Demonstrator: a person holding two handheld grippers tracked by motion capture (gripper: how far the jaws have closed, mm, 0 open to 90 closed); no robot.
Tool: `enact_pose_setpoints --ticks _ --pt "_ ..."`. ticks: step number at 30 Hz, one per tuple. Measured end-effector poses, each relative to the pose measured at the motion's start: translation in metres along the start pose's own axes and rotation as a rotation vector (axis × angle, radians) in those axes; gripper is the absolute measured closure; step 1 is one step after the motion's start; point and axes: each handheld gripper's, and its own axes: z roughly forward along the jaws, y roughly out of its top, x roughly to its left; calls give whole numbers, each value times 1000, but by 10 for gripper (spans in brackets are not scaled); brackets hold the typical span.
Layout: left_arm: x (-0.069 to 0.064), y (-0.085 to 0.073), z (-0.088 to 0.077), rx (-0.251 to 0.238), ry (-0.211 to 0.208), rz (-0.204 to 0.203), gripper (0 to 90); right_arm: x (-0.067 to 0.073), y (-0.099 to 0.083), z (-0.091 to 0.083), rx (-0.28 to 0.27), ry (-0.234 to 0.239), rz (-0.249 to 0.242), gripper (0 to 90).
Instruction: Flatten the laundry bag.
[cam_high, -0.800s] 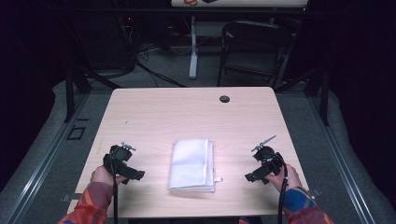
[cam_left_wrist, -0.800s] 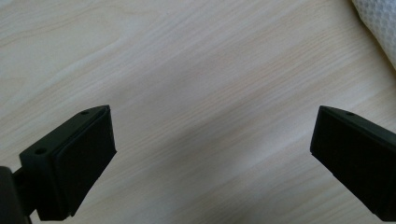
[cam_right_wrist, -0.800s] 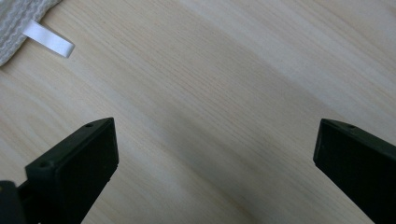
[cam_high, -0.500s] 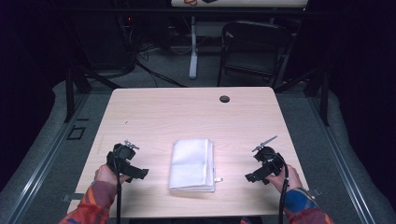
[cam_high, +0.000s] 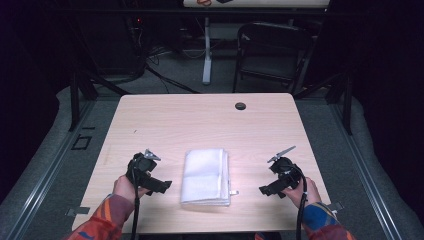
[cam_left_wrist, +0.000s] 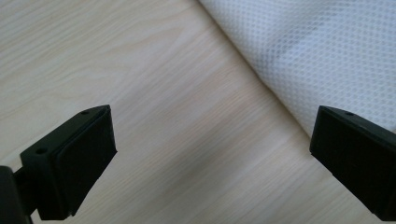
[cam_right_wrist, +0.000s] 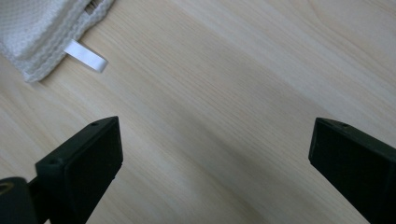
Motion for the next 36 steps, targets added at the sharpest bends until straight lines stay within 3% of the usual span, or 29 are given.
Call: enact_pose_setpoints --ticks 2,3,7,8,10,11,13,15,16,18,20,22,24,26,27,28,36 --pt "-6 2 0 -29 -8 10 32 2 2 0 1 18 13 29" --pt "-8 3 0 -37 -11 17 33 3 2 2 -24 28 23 29" --pt "-15 6 0 -61 -19 34 48 8 5 -1 -14 30 -5 33" --pt "-16 6 0 -66 -23 38 47 10 5 -1 -26 51 0 39" --pt "-20 6 0 -81 -25 48 48 12 7 -1 -13 32 -8 43" --pt "-21 7 1 -82 -37 51 46 13 7 1 -31 48 8 43" --pt "-23 8 3 -76 -43 65 43 15 9 1 -12 30 -18 44" --pt "-26 9 4 -71 -51 77 43 18 11 2 -29 45 -4 46" --pt "-28 9 5 -72 -52 78 47 18 12 2 -14 41 -19 46" --pt "-30 9 6 -66 -64 87 62 21 13 5 -37 65 0 48" --pt "-32 10 7 -64 -72 91 74 22 16 5 -4 46 -37 58" --pt "-34 11 8 -61 -79 98 82 26 19 8 -13 66 -35 60" --pt "-38 12 11 -57 -91 106 88 28 21 9 9 70 -52 63" --pt "-41 13 13 -53 -100 124 92 32 23 12 -2 62 -46 67" --pt "-44 14 14 -53 -100 128 97 31 26 11 31 66 -79 69" --pt "-46 15 15 -50 -104 139 101 34 26 14 10 69 -66 71" --pt "-63 21 25 -25 -145 202 120 40 31 18 22 87 -85 93"
